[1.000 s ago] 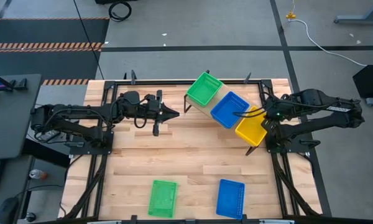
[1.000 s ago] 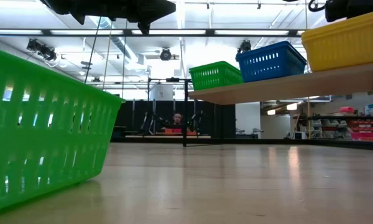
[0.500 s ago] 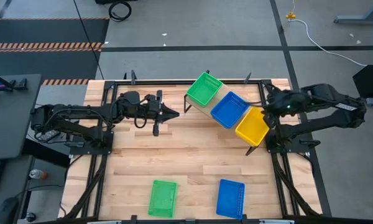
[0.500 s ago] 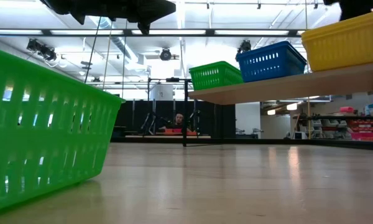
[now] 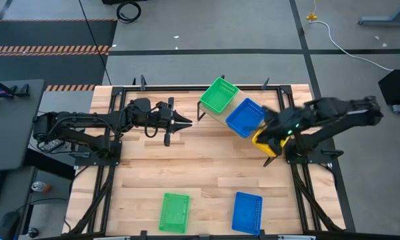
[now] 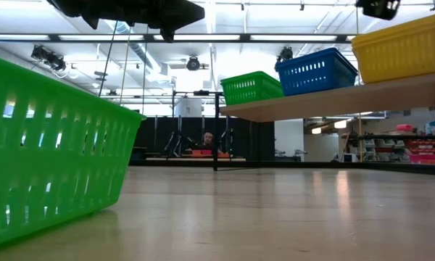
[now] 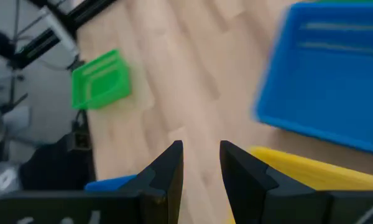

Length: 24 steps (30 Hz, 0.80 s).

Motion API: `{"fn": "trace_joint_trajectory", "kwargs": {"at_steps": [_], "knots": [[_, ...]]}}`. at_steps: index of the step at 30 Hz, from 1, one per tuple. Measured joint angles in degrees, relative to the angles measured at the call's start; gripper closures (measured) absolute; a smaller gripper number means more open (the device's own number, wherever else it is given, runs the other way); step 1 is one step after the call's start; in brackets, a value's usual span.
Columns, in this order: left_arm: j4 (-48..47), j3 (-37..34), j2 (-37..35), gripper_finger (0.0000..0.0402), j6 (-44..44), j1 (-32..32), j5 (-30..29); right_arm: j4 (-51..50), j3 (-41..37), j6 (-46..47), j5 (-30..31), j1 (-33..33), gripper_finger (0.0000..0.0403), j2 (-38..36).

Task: Stack baskets on shelf by color
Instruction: Stack the blue bin on top of the blue bins on the shelf

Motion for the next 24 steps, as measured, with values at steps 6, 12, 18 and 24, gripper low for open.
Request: {"fn": "trace_joint_trajectory", "kwargs": {"at_steps": [6, 12, 18, 24], "knots": [[-1.4, 0.0, 0.0, 0.0324, 0.0, 0.0, 0.0, 3.2, 0.2, 5.7, -0.7, 9.3, 0.0291, 8.9], [-4.2, 0.0, 0.0, 0.0301, 0.7, -1.1, 0.0, 7.9, 0.3, 13.5, -2.8, 18.3, 0.0291, 17.7], [-4.2, 0.0, 0.0, 0.0273, -1.0, -2.9, 0.0, 14.7, 0.3, 22.0, -4.1, 25.3, 0.0291, 24.3], [-8.1, 0.0, 0.5, 0.0247, -1.2, -6.7, -2.8, 21.8, 0.3, 30.3, -4.1, 32.1, 0.0291, 30.3]]}}
